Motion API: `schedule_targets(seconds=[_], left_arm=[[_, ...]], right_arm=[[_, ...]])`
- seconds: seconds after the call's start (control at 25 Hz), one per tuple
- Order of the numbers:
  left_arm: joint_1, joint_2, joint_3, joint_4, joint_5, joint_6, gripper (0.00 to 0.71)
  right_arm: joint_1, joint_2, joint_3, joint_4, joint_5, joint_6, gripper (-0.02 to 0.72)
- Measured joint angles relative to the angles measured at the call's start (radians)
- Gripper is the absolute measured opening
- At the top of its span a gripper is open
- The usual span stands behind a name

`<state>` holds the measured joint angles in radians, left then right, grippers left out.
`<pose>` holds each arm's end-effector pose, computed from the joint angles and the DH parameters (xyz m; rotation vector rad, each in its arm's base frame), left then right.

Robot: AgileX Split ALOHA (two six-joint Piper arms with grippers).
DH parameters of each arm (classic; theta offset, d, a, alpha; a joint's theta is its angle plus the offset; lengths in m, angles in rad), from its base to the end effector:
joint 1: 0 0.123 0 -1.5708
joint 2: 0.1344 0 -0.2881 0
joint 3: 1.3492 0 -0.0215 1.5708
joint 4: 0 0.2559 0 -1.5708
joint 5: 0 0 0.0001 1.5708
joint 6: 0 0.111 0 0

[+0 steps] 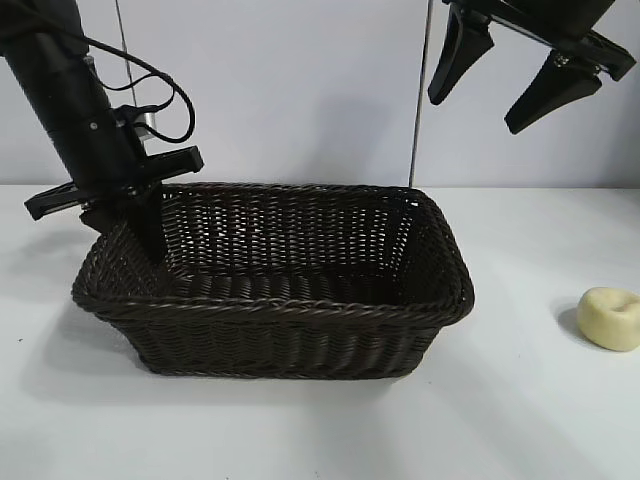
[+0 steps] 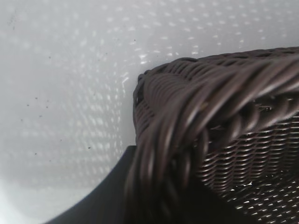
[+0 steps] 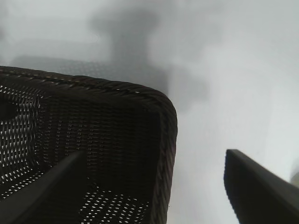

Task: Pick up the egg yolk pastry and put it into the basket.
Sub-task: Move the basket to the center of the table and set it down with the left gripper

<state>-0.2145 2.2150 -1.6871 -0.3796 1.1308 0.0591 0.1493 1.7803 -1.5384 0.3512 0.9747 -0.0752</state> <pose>0.4277 -0.1313 0.1339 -0.1690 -3.0643 0.5299 0.3923 0.0910 0.2812 -0.1223 2.6753 0.4740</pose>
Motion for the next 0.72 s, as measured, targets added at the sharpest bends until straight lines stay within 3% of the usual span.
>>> schedule_targets(seconds=[0.16,0.24,0.72], left_arm=[[0.0,0.0,0.0,0.0,-0.003,0.0,0.451],[0.0,0.0,0.0,0.0,-0.002,0.0,0.502],[0.0,-0.067,0.0,0.0,0.045,-0.001,0.535]], right_arm=[[0.0,0.0,0.0,0.0,0.0,0.0,0.58],[0.0,0.0,0.0,0.0,0.0,0.0,0.58],[0.0,0.0,0.0,0.0,0.0,0.0,0.58]])
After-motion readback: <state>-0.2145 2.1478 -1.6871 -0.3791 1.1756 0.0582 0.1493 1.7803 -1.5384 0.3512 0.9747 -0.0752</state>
